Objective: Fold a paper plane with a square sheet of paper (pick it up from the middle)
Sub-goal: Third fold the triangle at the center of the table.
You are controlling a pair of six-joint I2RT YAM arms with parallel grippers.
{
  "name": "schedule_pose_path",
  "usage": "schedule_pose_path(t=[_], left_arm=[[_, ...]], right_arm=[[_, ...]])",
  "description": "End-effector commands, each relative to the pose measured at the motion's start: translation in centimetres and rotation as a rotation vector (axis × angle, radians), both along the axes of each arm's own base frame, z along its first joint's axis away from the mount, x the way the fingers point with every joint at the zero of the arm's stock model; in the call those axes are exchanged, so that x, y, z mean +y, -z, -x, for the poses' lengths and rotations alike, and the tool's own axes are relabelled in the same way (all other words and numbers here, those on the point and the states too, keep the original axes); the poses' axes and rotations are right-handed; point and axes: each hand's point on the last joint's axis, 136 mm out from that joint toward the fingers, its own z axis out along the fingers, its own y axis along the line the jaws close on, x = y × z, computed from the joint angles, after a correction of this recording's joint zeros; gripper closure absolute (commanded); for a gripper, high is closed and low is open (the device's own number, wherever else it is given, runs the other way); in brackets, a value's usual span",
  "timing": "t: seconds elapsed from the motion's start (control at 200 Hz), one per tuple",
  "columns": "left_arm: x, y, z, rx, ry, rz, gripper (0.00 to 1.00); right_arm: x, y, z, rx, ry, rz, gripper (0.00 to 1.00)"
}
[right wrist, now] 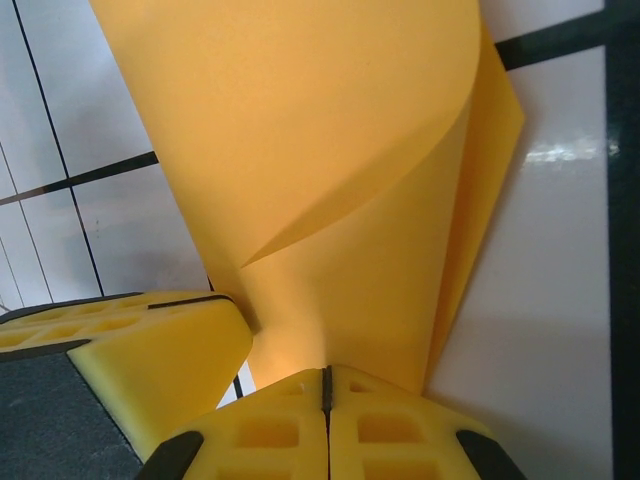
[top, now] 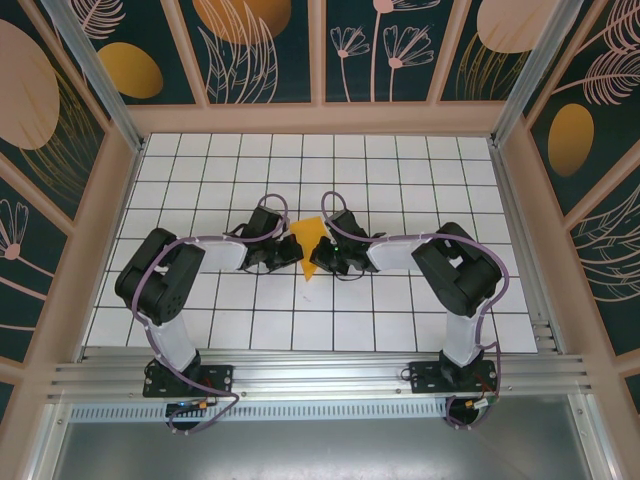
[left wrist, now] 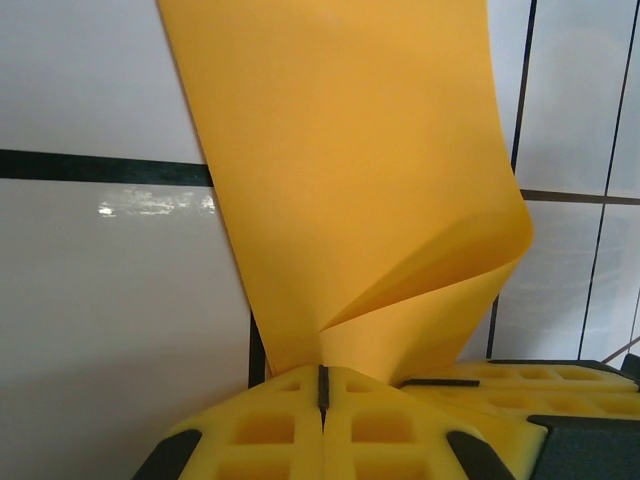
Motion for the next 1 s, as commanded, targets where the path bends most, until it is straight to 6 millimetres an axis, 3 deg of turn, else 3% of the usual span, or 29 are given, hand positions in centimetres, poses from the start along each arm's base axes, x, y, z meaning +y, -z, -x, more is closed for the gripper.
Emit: schedule_pose_path(t=[0.0,0.225,0.545,0.996], left_arm=[[1.1,1.9,0.4,0.033,-0.001,-0.096,1.00],[2.2,3.7,1.5,0.065,-0.006,-0.156,1.00],[2.4,3.9,1.7,0.067,-0.009,-0.157,1.00],[2.5,3.8,1.8,0.064,-0.013,-0.159,1.00]], right_arm=[[0.3,-1.4,0.2,-0.054,-0.047,-0.024,0.93],[0.7,-4.8,1.4,-0.139,-0.126,-0.082,0.92],[1.7,-2.3,3.8,-0.060,-0.172,-0.085,0.93],[1.3,0.6,5.0,0.004,-0.183,-0.068,0.94]])
